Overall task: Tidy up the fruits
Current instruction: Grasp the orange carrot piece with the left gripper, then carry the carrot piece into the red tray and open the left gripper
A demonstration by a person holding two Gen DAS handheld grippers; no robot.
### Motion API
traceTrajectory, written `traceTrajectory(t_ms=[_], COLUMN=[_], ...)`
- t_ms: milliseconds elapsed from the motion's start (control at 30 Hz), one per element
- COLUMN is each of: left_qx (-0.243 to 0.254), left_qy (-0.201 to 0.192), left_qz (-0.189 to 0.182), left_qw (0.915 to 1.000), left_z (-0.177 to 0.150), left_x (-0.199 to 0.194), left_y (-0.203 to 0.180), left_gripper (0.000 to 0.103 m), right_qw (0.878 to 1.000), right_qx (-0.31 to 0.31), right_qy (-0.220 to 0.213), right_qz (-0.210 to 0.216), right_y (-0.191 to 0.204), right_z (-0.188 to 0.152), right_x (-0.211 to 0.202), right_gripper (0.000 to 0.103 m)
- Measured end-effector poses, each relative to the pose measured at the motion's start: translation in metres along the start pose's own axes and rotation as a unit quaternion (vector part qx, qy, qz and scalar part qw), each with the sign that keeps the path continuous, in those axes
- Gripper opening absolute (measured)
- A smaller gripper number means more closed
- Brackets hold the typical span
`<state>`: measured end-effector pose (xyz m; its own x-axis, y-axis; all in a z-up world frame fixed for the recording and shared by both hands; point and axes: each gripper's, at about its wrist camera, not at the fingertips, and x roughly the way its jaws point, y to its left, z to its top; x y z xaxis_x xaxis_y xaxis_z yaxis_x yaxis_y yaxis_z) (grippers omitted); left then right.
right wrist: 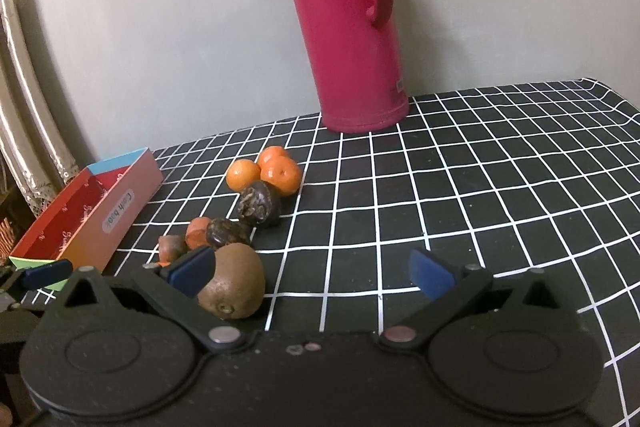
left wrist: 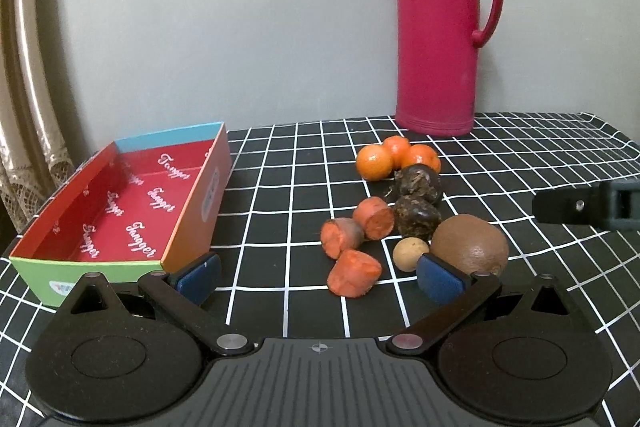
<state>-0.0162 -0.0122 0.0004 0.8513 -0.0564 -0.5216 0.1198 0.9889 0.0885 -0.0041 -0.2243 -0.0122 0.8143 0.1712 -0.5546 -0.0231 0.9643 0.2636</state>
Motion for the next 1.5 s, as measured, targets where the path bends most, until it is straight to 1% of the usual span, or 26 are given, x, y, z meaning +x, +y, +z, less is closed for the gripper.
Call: traceTrajectory(t_ms=[333,367,400,433,467,567,700,833,867,900,933,967,1167,1233,1400,1500], left_qx=[-0.004,-0.003,-0.001,0.000,-0.004,-0.024,-0.014,-0.021,-0.023,-0.026,-0.025,-0.022,-0.031,-0.031,-0.038,-0.050], left_qy=[0.017,0.019,0.022,0.028,0.040,0.065,0.067,0.065,0.064,0.062,0.057,0.053,0.048,0.043,0.019,-0.007], left_qz=[0.004,0.004,0.006,0.005,-0.002,-0.011,-0.009,-0.009,-0.010,-0.015,-0.020,-0.020,-0.028,-0.025,-0.018,-0.007], left_qw=[0.9998,0.9998,0.9997,0.9996,0.9992,0.9975,0.9976,0.9976,0.9976,0.9977,0.9979,0.9981,0.9980,0.9983,0.9989,0.9987], left_z=[0.001,0.001,0.001,0.001,0.001,0.000,-0.002,-0.002,-0.002,-0.002,-0.003,-0.003,-0.005,-0.005,0.000,0.009], left_x=[0.021,0.023,0.026,0.030,0.036,0.047,0.053,0.055,0.056,0.056,0.054,0.052,0.048,0.045,0.033,0.021], left_y=[-0.004,-0.004,-0.005,-0.006,-0.005,-0.002,-0.009,-0.010,-0.010,-0.010,-0.010,-0.011,-0.006,-0.004,0.006,0.021], left_gripper=[0.102,0.099,0.093,0.081,0.076,0.073,0.073,0.073,0.069,0.062,0.046,0.036,0.036,0.036,0.036,0.036], right_qw=[1.000,1.000,1.000,1.000,0.999,0.999,0.999,0.999,0.999,0.999,0.999,0.998,0.998,0.997,0.997,0.998], right_qx=[0.013,0.014,0.016,0.018,0.020,0.026,0.031,0.034,0.035,0.036,0.037,0.040,0.054,0.056,0.057,0.052], right_qy=[-0.002,-0.003,-0.004,-0.005,-0.006,-0.004,-0.005,-0.007,-0.007,-0.007,-0.006,-0.005,-0.005,-0.006,-0.002,0.001], right_qz=[0.017,0.019,0.022,0.023,0.024,0.029,0.034,0.038,0.039,0.039,0.039,0.039,0.044,0.046,0.049,0.047], right_y=[0.001,0.001,0.001,0.001,0.000,-0.002,-0.004,-0.004,-0.004,-0.004,-0.005,-0.005,-0.009,-0.010,-0.008,-0.005], right_z=[0.004,0.005,0.005,0.006,0.006,0.007,0.007,0.008,0.008,0.008,0.008,0.008,0.009,0.009,0.008,0.007], right_x=[-0.003,-0.003,-0.004,-0.004,-0.004,-0.005,-0.006,-0.008,-0.008,-0.008,-0.008,-0.008,-0.009,-0.009,-0.007,-0.005], right_gripper=[0.103,0.103,0.103,0.103,0.103,0.103,0.103,0.103,0.103,0.103,0.103,0.103,0.103,0.103,0.103,0.103])
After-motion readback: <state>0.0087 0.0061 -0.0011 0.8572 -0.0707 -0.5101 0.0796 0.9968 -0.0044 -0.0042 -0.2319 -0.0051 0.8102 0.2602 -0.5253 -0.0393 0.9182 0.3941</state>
